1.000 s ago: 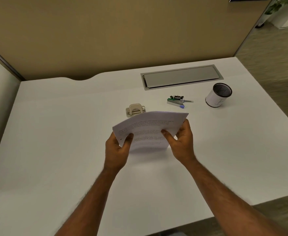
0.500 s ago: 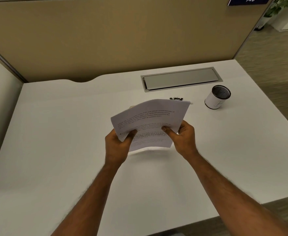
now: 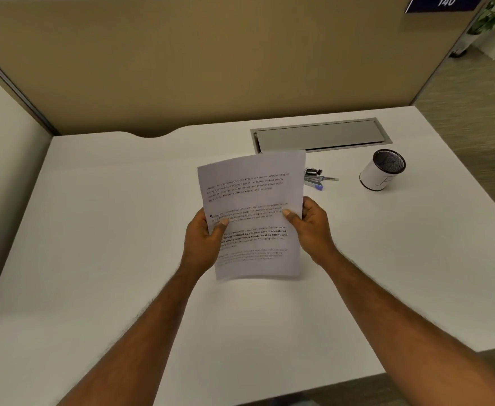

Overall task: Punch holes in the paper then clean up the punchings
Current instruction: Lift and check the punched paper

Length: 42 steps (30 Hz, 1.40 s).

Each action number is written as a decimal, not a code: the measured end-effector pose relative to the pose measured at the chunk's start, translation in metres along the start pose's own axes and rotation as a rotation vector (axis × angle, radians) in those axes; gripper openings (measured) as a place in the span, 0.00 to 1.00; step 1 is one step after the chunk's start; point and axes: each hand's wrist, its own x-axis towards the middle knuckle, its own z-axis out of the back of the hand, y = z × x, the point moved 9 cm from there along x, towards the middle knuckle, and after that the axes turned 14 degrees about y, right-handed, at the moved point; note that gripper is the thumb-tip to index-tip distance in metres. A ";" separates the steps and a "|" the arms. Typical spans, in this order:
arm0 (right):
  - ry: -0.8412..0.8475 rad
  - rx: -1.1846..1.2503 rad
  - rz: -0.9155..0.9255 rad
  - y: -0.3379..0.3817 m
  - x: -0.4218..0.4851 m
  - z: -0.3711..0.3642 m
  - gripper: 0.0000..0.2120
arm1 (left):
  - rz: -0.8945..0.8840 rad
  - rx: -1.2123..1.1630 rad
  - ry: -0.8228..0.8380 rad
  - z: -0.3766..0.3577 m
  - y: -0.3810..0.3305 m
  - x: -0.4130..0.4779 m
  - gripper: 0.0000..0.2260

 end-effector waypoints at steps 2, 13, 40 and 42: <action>-0.007 0.011 -0.039 -0.008 0.007 -0.001 0.10 | 0.054 -0.023 0.005 0.003 0.013 0.005 0.10; 0.001 0.228 -0.391 -0.065 0.013 -0.012 0.09 | 0.321 -0.151 0.046 0.009 0.074 -0.005 0.10; 0.290 -0.456 0.012 0.042 -0.015 -0.089 0.10 | 0.459 -0.165 -0.003 0.062 0.119 -0.057 0.21; 0.327 -0.601 0.070 0.068 -0.012 -0.092 0.10 | 0.405 0.021 -0.054 0.078 0.104 -0.047 0.31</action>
